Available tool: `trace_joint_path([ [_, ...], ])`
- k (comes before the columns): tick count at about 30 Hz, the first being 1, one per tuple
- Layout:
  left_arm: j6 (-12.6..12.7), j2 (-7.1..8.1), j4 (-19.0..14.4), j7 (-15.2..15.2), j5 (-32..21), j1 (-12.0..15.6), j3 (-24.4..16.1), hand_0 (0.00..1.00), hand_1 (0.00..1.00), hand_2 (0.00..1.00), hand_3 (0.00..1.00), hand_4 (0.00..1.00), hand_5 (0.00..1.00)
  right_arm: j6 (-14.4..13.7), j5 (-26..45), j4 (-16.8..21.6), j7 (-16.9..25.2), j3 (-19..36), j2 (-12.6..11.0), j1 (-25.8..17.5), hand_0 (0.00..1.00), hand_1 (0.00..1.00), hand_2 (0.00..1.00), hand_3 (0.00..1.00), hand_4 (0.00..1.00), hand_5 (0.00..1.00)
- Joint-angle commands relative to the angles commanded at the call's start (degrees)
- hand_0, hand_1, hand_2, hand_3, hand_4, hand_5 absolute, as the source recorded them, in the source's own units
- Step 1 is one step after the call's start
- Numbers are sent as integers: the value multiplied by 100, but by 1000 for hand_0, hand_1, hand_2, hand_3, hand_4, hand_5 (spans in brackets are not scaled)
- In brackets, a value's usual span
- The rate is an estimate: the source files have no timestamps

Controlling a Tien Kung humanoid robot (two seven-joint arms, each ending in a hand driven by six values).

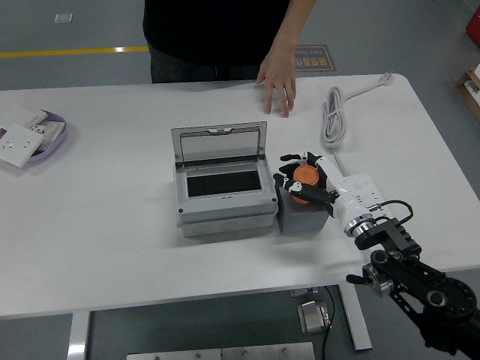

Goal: Pick up the cylinder from the cube,place it in the box,flap close box

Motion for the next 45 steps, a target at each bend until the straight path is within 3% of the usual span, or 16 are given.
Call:
trace_joint_path([
  [1,2,-1,0,4,-2,-3,3,629,647,625,668,722,253,4,6,-1,-1,-3,-1,0,754,661,603,643,658,153],
  [2,4,-1,0,7,2,-7,0,629,647,625,668,722,253,7,13,-3,-1,-5,-3,0,743,657,587,632,595,125],
  [7,9,-1,4,9,12,-28,-14,629,647,625,668,722,253,8,38,-19,-2,-6,-14,5,743,657,587,632,595,125],
  [8,10,2,5,8,8,-32,-11,629,647,625,668,722,253,8,39,-22,-3,-8,-17,6,729,654,570,613,477,143],
  [13,15,14,9,8,-30,-33,18,629,647,625,668,722,253,-18,126,-38,38,-30,-26,19,729,654,570,613,477,143],
  [14,14,15,9,10,-33,-33,21,629,647,625,668,722,253,-25,181,-37,60,-29,-26,17,727,644,555,594,294,125],
  [19,7,22,5,16,-25,-40,18,629,647,625,668,722,253,-59,461,-14,155,-44,-33,-3,727,644,555,594,294,125],
  [20,7,27,6,14,-27,-43,9,629,647,625,668,722,253,-70,517,-8,169,-47,-34,-6,681,608,515,496,2,83],
  [25,11,47,11,5,-50,-47,2,629,647,625,668,722,253,-143,629,42,184,-52,-46,9,681,608,515,496,2,83],
  [26,11,50,12,5,-59,-46,7,629,647,625,668,722,253,-163,638,61,180,-51,-51,15,514,465,426,280,2,2],
  [31,10,63,14,6,-63,-47,14,629,647,625,668,722,253,-248,771,204,207,-44,-74,23,514,465,426,280,2,2],
  [32,10,69,14,6,-59,-50,15,629,647,625,668,722,253,-263,796,239,216,-33,-71,28,440,370,352,223,2,2],
  [35,13,85,13,5,-44,-59,8,629,647,625,668,722,253,-314,841,334,229,5,-61,56,440,370,352,223,2,2],
  [42,19,111,22,10,-189,-43,188,629,647,625,668,722,253,-762,645,677,-44,-280,-57,365,428,327,310,193,2,2],
  [45,19,108,29,13,-302,-13,305,629,647,625,668,722,253,-957,378,764,-248,-608,67,680,413,289,263,180,2,2],
])
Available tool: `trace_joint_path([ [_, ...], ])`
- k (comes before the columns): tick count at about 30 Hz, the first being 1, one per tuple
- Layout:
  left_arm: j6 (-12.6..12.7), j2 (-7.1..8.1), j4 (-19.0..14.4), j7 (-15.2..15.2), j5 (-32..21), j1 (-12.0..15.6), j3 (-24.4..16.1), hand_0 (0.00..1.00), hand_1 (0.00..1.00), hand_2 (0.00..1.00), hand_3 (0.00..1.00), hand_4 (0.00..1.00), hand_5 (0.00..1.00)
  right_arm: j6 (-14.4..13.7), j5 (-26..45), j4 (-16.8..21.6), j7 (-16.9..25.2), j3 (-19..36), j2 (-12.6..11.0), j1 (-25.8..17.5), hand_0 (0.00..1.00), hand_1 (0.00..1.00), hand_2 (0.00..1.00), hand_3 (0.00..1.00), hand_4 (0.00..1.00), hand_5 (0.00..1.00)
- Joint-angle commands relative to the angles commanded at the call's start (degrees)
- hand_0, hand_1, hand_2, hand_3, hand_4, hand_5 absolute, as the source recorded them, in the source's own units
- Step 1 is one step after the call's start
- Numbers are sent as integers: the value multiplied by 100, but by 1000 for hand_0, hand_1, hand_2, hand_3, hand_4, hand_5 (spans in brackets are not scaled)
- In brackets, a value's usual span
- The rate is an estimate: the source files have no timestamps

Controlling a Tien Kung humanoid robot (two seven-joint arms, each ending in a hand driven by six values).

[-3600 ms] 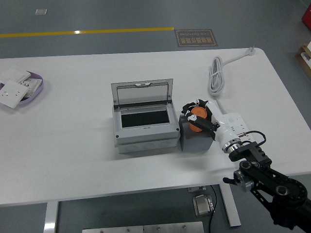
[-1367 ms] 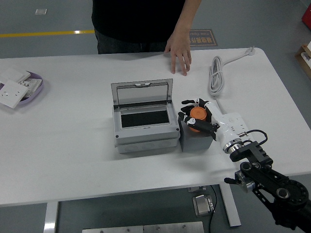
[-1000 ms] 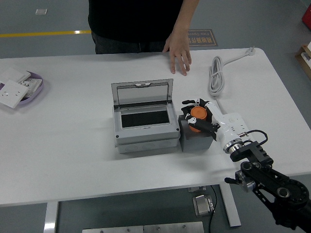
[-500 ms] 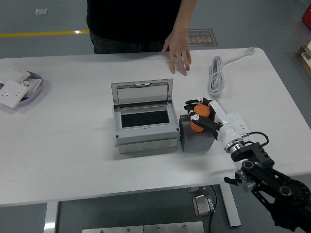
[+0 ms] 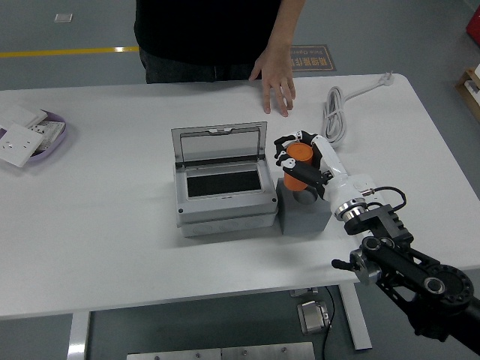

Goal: Pick up the cylinder from the cube,place it in the box,flap close box

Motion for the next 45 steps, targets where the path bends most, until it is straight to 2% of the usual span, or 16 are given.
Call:
trace_joint_path([
  [4,0,-2,5,2,-95,22,103,629,647,625,668,722,253,-205,-555,77,-416,-472,292,455,413,289,263,180,2,2],
  [5,1,-2,6,2,-105,24,112,629,647,625,668,722,253,-238,-710,82,-519,-581,368,560,254,130,200,161,2,2],
  [8,2,4,10,0,-129,25,134,629,647,625,668,722,253,-249,-1270,34,-886,-924,671,906,254,130,200,161,2,2],
  [10,3,8,10,-1,-133,25,135,629,647,625,668,722,253,-145,-1702,-44,-1186,-1174,895,1166,254,130,200,161,2,2],
  [11,3,9,11,-2,-136,24,139,629,647,625,668,722,253,-89,-1903,-84,-1317,-1273,979,1269,202,104,179,155,2,2],
  [14,2,14,10,-3,-134,21,136,629,647,625,668,722,253,130,-2547,-266,-1738,-1582,1214,1586,202,104,179,155,2,2],
  [20,0,26,10,-6,-110,7,110,629,647,625,668,722,253,477,-3740,-683,-2465,-1937,1482,1951,212,103,177,161,2,2],
  [23,-1,28,11,-9,-100,-2,101,629,647,625,668,722,253,564,-4261,-869,-2637,-2002,1520,2036,224,109,183,166,2,2],
  [30,-9,19,8,-18,-54,-10,58,629,647,625,668,722,253,609,-5175,-1179,-2670,-2002,1438,2111,240,116,190,163,2,2],
  [38,-13,14,-2,-24,52,-15,-37,629,647,625,668,722,253,726,-5434,-1391,-2632,-1977,1392,2083,238,118,191,161,2,2],
  [45,-9,7,-7,-20,66,-11,-40,629,647,625,668,722,253,1030,-5710,-1496,-2480,-1874,1340,2030,247,125,198,165,2,2],
])
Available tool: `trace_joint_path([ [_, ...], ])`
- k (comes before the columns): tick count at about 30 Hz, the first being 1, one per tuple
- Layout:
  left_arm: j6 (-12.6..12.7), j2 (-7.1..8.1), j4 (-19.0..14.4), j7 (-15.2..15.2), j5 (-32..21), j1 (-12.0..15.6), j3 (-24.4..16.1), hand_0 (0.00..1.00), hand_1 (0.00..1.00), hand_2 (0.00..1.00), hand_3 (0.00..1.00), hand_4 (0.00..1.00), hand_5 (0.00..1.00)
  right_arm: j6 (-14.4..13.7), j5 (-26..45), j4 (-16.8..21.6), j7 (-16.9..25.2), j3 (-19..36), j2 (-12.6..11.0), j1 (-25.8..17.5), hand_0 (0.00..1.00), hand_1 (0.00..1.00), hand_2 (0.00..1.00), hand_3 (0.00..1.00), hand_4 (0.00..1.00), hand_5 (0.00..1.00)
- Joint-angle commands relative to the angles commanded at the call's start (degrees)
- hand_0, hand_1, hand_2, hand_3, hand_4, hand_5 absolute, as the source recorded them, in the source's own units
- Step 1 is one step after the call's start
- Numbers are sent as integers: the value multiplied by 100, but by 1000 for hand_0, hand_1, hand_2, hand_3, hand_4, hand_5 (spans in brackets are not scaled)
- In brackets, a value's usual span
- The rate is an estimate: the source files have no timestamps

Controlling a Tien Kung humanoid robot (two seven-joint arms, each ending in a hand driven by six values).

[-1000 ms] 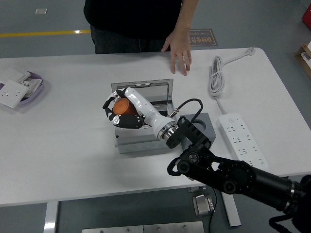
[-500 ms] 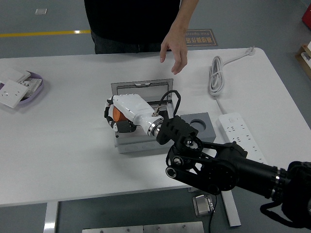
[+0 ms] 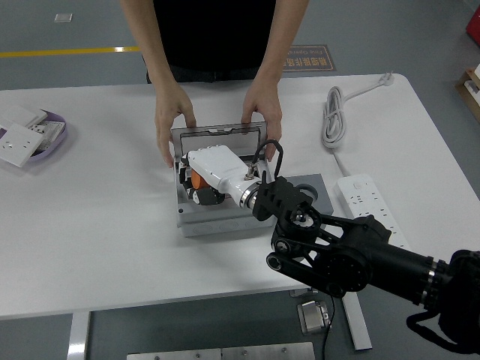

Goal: Pick up the cylinder from the cube,place it in the box,flap close box

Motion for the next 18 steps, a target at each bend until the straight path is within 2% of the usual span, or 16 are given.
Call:
trace_joint_path([
  [1,1,-1,1,0,-5,1,3,629,647,625,668,722,253,53,-53,0,4,19,-7,-3,247,125,198,165,2,2],
  [2,1,-1,1,0,-4,1,1,629,647,625,668,722,253,105,-112,4,9,42,-15,-8,400,264,333,307,2,2],
  [8,0,-8,0,-1,11,-5,-19,629,647,625,668,722,253,212,-277,41,19,99,-48,-23,400,264,333,307,2,2],
  [9,-1,-10,-1,-2,18,-6,-24,629,647,625,668,722,253,218,-286,47,20,105,-50,-26,642,578,563,589,718,60],
  [13,0,-12,-2,-2,28,-9,-37,629,647,625,668,722,253,220,-311,67,16,130,-58,-36,642,578,563,589,718,60],
  [14,1,-12,-3,-3,27,-10,-38,629,647,625,668,722,253,219,-311,72,16,134,-62,-37,816,669,667,675,861,388],
  [18,5,-9,-5,-2,31,-13,-45,629,647,625,668,722,253,225,-310,82,28,154,-75,-48,816,669,667,675,861,388],
])
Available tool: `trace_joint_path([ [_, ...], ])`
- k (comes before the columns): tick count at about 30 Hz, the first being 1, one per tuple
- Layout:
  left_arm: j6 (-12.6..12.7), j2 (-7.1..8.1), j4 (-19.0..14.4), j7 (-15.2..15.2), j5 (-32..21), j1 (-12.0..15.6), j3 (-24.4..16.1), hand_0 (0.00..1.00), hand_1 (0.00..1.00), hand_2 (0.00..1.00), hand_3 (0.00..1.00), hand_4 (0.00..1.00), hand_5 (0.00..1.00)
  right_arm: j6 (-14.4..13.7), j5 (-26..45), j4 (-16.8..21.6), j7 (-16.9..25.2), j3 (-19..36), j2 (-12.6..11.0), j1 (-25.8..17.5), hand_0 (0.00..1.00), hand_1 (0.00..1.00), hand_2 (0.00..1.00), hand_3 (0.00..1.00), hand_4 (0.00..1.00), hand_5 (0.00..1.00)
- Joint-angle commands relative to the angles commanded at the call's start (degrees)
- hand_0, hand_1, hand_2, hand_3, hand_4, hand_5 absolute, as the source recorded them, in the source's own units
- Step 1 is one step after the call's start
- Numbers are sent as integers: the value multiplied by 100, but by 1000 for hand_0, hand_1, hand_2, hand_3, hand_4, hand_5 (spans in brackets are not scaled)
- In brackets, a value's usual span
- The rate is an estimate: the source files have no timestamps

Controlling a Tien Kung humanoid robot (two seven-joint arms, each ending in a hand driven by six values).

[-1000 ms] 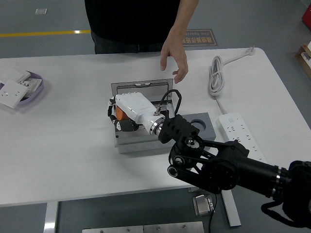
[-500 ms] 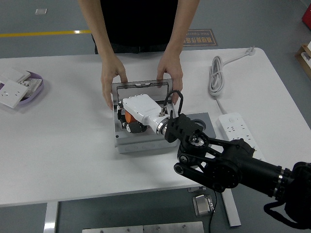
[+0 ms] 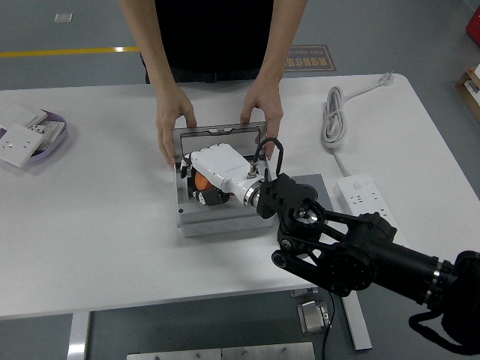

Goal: Pick up the cylinder from the cube,place it in the box,flap close box

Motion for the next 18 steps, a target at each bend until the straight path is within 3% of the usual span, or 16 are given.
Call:
trace_joint_path([
  [1,1,0,0,0,1,0,-1,629,647,625,668,722,253,7,-1,2,1,7,-2,-4,816,669,667,675,861,388],
  [2,1,0,0,1,-2,0,3,629,647,625,668,722,253,13,-1,6,3,15,-5,-9,830,682,680,715,932,464],
  [7,4,-6,1,4,-16,-8,36,629,647,625,668,722,253,3,207,130,23,55,-85,-43,830,682,680,715,932,464],
  [8,5,-8,0,4,-14,-9,35,629,647,625,668,722,253,-8,334,189,36,68,-121,-54,831,682,685,728,971,473],
  [14,6,-23,-8,9,-14,8,61,629,647,625,668,722,253,38,1382,878,201,393,-578,-106,826,678,685,733,977,462],
  [18,5,-26,-12,12,-13,17,82,629,647,625,668,722,253,91,2153,1267,234,626,-841,85,826,678,685,733,977,462],
])
